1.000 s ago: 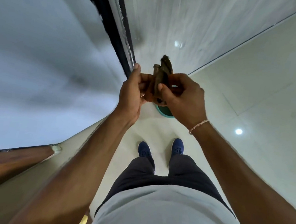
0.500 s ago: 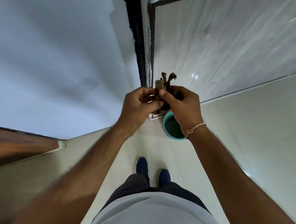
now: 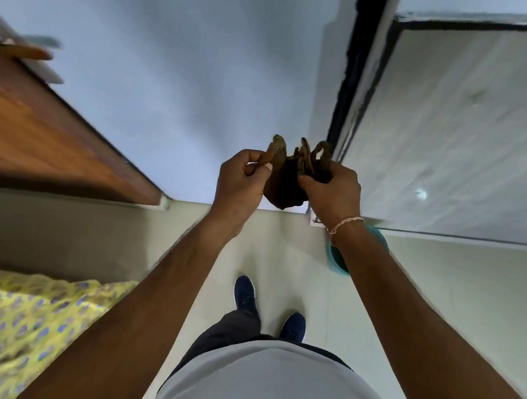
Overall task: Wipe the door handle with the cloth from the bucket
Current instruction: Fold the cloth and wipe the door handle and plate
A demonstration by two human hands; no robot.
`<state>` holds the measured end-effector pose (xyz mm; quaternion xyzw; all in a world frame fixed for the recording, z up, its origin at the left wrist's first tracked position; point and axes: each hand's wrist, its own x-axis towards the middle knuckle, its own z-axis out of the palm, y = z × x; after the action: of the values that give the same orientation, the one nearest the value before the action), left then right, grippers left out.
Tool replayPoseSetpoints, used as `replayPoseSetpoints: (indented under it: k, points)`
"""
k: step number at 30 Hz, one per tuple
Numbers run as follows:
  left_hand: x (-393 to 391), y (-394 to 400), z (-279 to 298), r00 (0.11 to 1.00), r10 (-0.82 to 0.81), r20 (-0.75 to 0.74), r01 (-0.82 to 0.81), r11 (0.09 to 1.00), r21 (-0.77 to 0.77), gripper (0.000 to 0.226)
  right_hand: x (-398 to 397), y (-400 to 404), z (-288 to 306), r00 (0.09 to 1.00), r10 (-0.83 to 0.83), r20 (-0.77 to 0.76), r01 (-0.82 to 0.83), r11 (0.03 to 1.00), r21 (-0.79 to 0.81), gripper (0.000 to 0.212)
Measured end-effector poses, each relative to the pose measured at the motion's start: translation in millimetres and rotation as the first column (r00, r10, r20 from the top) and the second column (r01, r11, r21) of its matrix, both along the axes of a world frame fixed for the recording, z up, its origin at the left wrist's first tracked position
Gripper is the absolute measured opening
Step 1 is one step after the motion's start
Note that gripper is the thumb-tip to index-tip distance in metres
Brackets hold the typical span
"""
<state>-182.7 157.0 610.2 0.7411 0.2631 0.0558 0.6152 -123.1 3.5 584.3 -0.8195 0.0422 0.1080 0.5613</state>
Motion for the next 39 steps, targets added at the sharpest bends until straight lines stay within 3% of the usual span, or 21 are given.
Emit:
replayPoseSetpoints:
  k: [7, 11, 14, 18, 23, 26, 28, 30, 32, 36, 39]
  points:
    - [-42.1, 54.2, 5.3, 0.984, 0.177, 0.005, -0.177, 0.984, -0.014, 0.018, -34.5, 97.9, 26.8, 0.918, 0.389, 0.077, -0.377, 0.917, -0.133, 0.022]
    - [-63.6, 102.1, 7.7, 0.938, 0.348, 0.008, -0.342, 0.927, -0.155, 0.009, -58.8, 142.6, 36.0, 0.831, 0.533, 0.161, -0.506, 0.844, -0.181, 0.036]
    - [-80.9, 138.2, 15.7, 0.913, 0.408, 0.009, -0.390, 0.878, -0.276, 0.025, -75.7, 178.6, 35.7, 0.749, 0.626, 0.216, -0.578, 0.778, -0.247, 0.034]
    - [-106.2, 194.4, 22.5, 0.925, 0.378, -0.029, -0.365, 0.866, -0.341, 0.062, -94.7, 240.8, 30.0, 0.639, 0.691, 0.337, -0.549, 0.717, -0.428, 0.029]
    - [-133.5, 276.5, 16.9, 0.945, 0.326, -0.021, -0.314, 0.888, -0.337, 0.082, -105.7, 321.4, 31.3, 0.702, 0.600, 0.385, -0.444, 0.791, -0.421, 0.017]
    - [-143.4, 324.4, 6.3, 0.940, 0.342, -0.016, -0.327, 0.884, -0.333, 0.072, -105.0, 368.5, 37.4, 0.793, 0.547, 0.270, -0.473, 0.831, -0.293, 0.013]
    - [-149.3, 351.0, 0.4, 0.924, 0.382, -0.016, -0.372, 0.887, -0.273, 0.048, -103.3, 395.3, 44.7, 0.861, 0.482, 0.162, -0.453, 0.871, -0.190, 0.014]
    - [-155.0, 371.8, -5.2, 0.898, 0.438, -0.032, -0.438, 0.885, -0.157, 0.030, -99.9, 415.7, 52.2, 0.925, 0.378, 0.046, -0.380, 0.925, 0.027, 0.014]
    - [-157.9, 391.9, -8.1, 0.868, 0.492, -0.061, -0.496, 0.861, -0.117, 0.034, -98.8, 435.4, 60.1, 0.939, 0.330, -0.101, -0.287, 0.909, 0.301, 0.012]
    - [-150.6, 436.5, -5.1, 0.827, 0.532, -0.183, -0.563, 0.775, -0.288, 0.035, -90.1, 471.2, 58.4, 0.894, 0.374, -0.248, -0.189, 0.815, 0.548, 0.010]
    - [-139.6, 465.0, 2.6, 0.848, 0.519, -0.104, -0.505, 0.734, -0.455, 0.032, -80.3, 498.9, 48.1, 0.851, 0.413, -0.324, -0.136, 0.769, 0.624, 0.010]
